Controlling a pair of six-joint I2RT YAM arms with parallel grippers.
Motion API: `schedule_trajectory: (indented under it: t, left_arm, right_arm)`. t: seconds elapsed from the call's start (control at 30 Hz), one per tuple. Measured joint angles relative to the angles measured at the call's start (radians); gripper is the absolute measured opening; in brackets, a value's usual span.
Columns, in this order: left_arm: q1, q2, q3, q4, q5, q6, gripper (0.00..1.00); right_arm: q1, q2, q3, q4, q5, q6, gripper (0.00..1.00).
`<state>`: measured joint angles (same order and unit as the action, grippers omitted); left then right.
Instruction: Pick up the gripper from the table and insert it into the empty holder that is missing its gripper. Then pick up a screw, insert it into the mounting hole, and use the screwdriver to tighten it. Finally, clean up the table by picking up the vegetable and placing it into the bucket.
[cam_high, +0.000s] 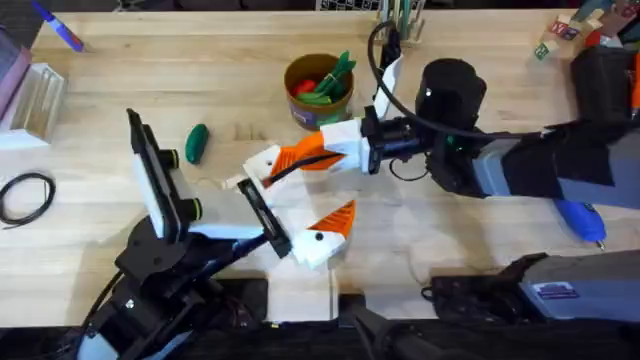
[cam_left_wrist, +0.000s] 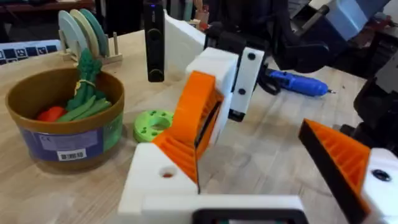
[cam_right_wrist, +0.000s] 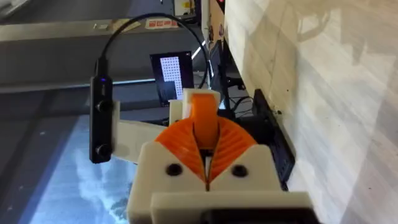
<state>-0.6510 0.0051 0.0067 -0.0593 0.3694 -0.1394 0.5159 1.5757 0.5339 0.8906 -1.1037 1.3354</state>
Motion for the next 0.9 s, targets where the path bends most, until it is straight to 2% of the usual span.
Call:
schedule_trajectory:
  t: [0.13,0.27,0.37,0.57,0.67,0.9]
  left_arm:
    - [0.000,0.000,0.000,0.000,-0.002,0.000,0.986]
    - [0.000,0.000,0.000,0.003,-0.009,0.010,0.987]
    - [-0.002,0.000,0.000,0.003,-0.001,0.013,0.986]
    - [-0.021,0.000,0.000,0.003,0.036,0.011,0.985]
    - [-0.021,0.000,0.000,0.003,0.036,0.011,0.985]
    - [-0.021,0.000,0.000,0.003,0.038,0.011,0.985]
  right_arm:
    - [0.000,0.000,0.000,0.006,0.001,-0.005,0.011]
    - [0.001,0.001,0.000,0.043,0.003,-0.015,0.135]
    - [0.009,0.009,0.000,0.079,-0.001,-0.027,0.262]
    - [0.011,0.009,0.000,0.097,-0.029,-0.035,0.645]
    - [0.011,0.010,0.000,0.097,-0.041,-0.044,0.795]
    - [-0.024,0.010,0.000,0.096,-0.032,-0.109,0.824]
